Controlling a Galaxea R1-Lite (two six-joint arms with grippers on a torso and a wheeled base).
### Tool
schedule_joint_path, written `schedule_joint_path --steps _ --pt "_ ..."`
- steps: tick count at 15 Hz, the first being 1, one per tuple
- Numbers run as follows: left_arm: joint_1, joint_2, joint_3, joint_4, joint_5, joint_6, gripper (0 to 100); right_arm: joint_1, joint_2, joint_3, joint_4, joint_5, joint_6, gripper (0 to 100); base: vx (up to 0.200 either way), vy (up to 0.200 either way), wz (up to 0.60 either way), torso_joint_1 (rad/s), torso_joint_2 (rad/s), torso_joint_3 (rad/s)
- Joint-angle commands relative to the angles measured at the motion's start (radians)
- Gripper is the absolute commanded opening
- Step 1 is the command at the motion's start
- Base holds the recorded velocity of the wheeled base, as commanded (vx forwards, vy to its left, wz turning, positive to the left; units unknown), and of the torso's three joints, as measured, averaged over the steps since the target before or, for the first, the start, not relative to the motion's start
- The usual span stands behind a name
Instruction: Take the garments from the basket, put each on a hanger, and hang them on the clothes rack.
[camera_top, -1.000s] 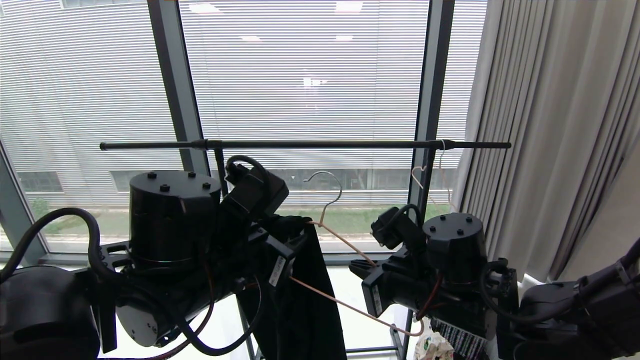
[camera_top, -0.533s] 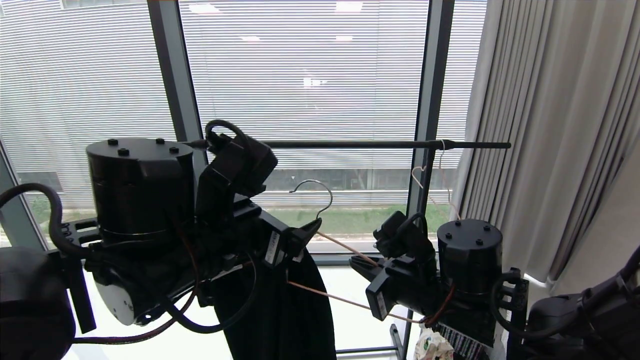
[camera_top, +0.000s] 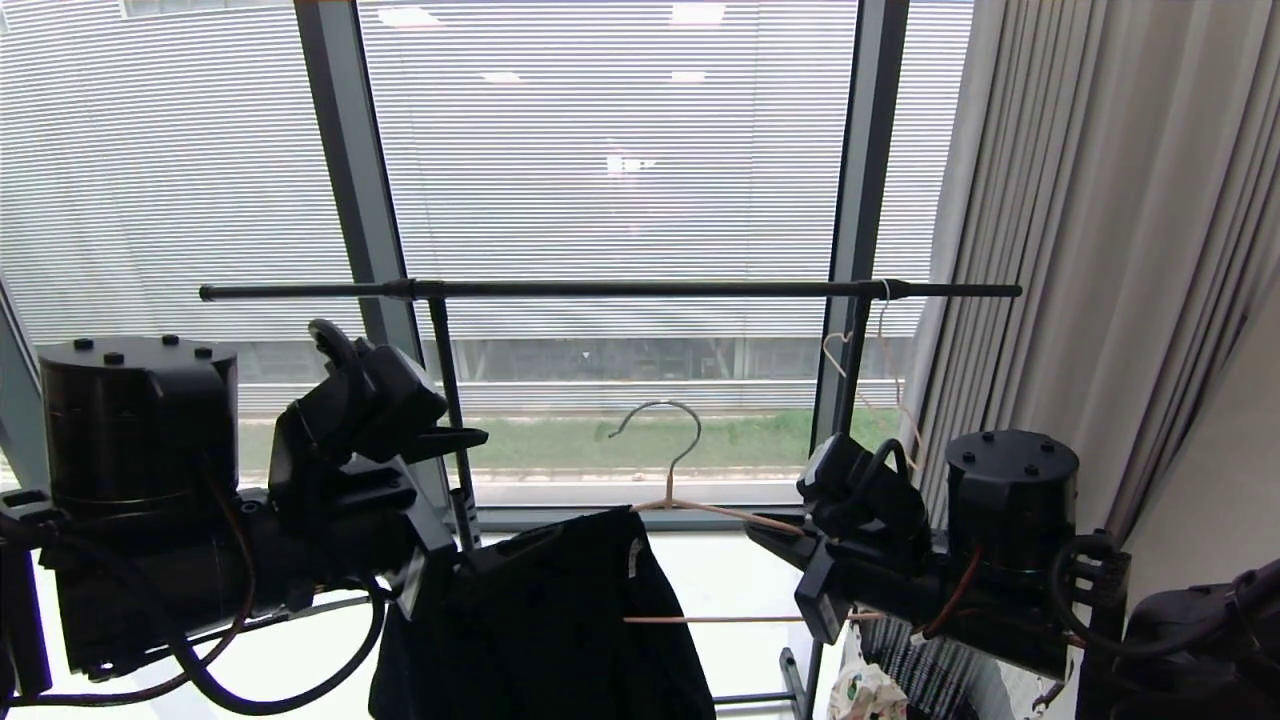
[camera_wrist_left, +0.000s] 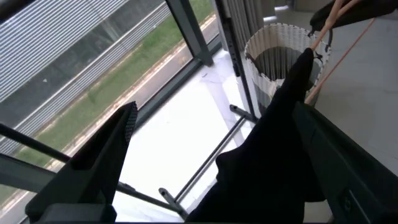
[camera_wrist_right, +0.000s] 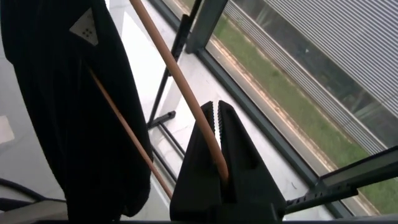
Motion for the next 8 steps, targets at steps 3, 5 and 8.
schedule_joint_path --steps 3,5,8 --pt "-0.062 -0.019 -0.017 0.042 -0.076 -0.003 100 -0.005 -0.010 0.006 0.000 0.003 -0.003 0 0.000 0.000 0.00 0.000 0.00 0.000" --pt "-0.073 -0.030 -0.050 0.148 -0.093 0.000 100 -0.005 -0.012 0.009 0.000 0.017 -0.014 0 0.000 0.000 0.00 0.000 0.00 0.000" --pt "-0.075 0.008 -0.033 0.161 -0.094 0.006 100 -0.005 -0.040 0.016 0.000 0.065 -0.064 0 0.000 0.000 0.00 0.000 0.00 0.000"
